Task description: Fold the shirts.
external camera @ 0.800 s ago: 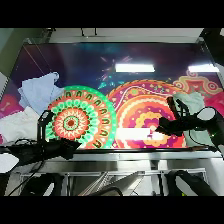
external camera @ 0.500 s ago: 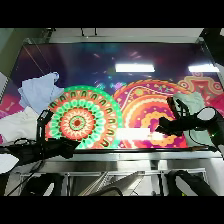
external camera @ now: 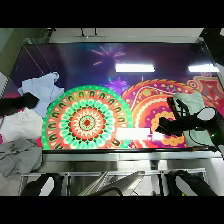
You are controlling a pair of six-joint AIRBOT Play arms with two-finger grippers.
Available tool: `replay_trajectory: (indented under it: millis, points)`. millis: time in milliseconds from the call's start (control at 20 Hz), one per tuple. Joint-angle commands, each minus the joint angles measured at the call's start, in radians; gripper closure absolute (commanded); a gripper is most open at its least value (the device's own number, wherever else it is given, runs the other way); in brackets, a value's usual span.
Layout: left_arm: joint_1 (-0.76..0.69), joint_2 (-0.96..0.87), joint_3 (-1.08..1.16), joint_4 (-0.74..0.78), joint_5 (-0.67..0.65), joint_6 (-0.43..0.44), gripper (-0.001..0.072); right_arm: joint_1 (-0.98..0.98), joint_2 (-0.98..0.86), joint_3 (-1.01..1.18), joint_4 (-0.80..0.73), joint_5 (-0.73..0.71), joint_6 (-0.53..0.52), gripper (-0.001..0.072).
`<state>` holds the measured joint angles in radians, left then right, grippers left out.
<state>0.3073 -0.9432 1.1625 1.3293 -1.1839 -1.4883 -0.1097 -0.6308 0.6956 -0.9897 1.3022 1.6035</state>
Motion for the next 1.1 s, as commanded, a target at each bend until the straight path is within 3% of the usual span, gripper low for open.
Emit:
replay_trajectory:
  millis: [0,200,450,500,550,600,750,900,1050]
  points:
    - [0.200,-0.320,0.187,0.031,0.035,0.051,0.0014,0.000,0.001,0.000,0.000,-0.001,0.000,0.0689]
    - [0.214,-0.723,0.365,0.003,0.057,0.069,0.0014,-0.001,0.001,0.000,0.000,-0.001,0.000,0.0689]
    - [0.130,-1.068,0.603,-0.230,0.059,0.209,0.0017,-0.001,0.001,0.000,0.038,-0.001,-0.008,0.0689]
    - [0.111,-1.099,0.641,-0.218,0.059,0.209,0.0076,-0.001,0.001,0.000,0.038,0.000,-0.008,0.0689]
    - [0.096,-1.120,0.677,-0.186,0.048,0.208,0.0348,-0.001,0.001,0.000,0.037,0.000,-0.008,0.0689]
    - [0.085,-1.130,0.708,-0.167,0.022,0.209,0.0691,-0.001,0.001,0.000,0.037,0.001,-0.008,0.0689]
    - [0.050,-1.110,0.811,-0.224,-0.074,0.204,0.0698,-0.001,0.001,0.000,0.037,0.014,-0.011,0.0689]
    - [-0.029,-1.010,0.895,-0.420,-0.198,0.219,0.0697,-0.001,0.001,0.000,0.037,0.014,-0.011,0.0689]
    - [-0.159,-0.820,0.817,-0.639,-0.295,0.281,0.0696,-0.001,0.001,0.000,0.032,0.003,-0.011,0.0689]
